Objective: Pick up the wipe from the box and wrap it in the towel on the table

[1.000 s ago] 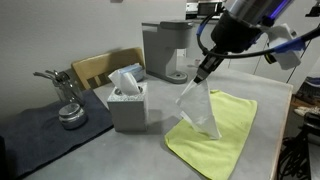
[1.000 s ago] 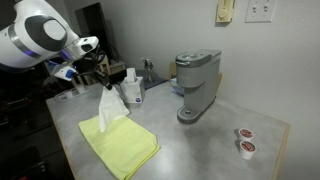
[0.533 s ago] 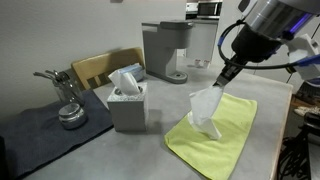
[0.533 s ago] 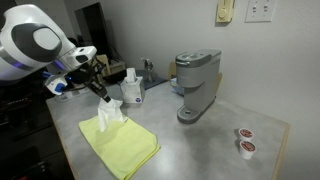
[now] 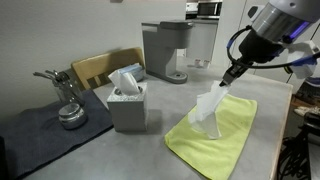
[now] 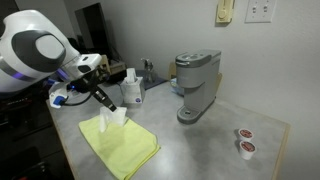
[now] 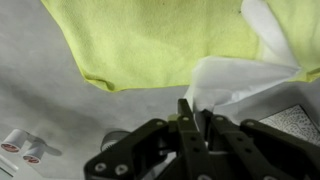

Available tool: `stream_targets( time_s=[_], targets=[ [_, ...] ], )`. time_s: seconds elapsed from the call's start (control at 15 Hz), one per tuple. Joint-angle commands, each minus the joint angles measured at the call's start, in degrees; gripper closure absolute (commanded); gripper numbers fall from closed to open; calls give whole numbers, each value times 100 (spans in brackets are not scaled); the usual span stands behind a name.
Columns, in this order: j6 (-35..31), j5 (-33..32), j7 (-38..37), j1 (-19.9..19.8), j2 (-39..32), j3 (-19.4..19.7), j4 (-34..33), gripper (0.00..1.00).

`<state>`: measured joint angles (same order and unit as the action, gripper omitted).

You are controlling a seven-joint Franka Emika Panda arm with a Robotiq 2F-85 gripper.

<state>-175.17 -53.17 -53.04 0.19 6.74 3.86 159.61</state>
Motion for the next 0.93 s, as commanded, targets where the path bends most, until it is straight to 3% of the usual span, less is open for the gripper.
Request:
stream_targets(
  time_s=[0.0, 0.47, 0.53, 0.6, 0.73, 0.87],
  targets=[
    [-432, -467, -424, -128, -234, 169, 0, 55],
    [-542, -1111, -1226, -53, -181, 202, -4, 5],
    [-534, -1218, -1313, -55, -177, 205, -9, 1],
    [-515, -1310, -1418, -60, -202, 221, -14, 40],
    [-507, -1541, -1677, -92, -232, 258, -19, 38],
    [-493, -1842, -2015, -129, -243, 324, -19, 51]
  ],
)
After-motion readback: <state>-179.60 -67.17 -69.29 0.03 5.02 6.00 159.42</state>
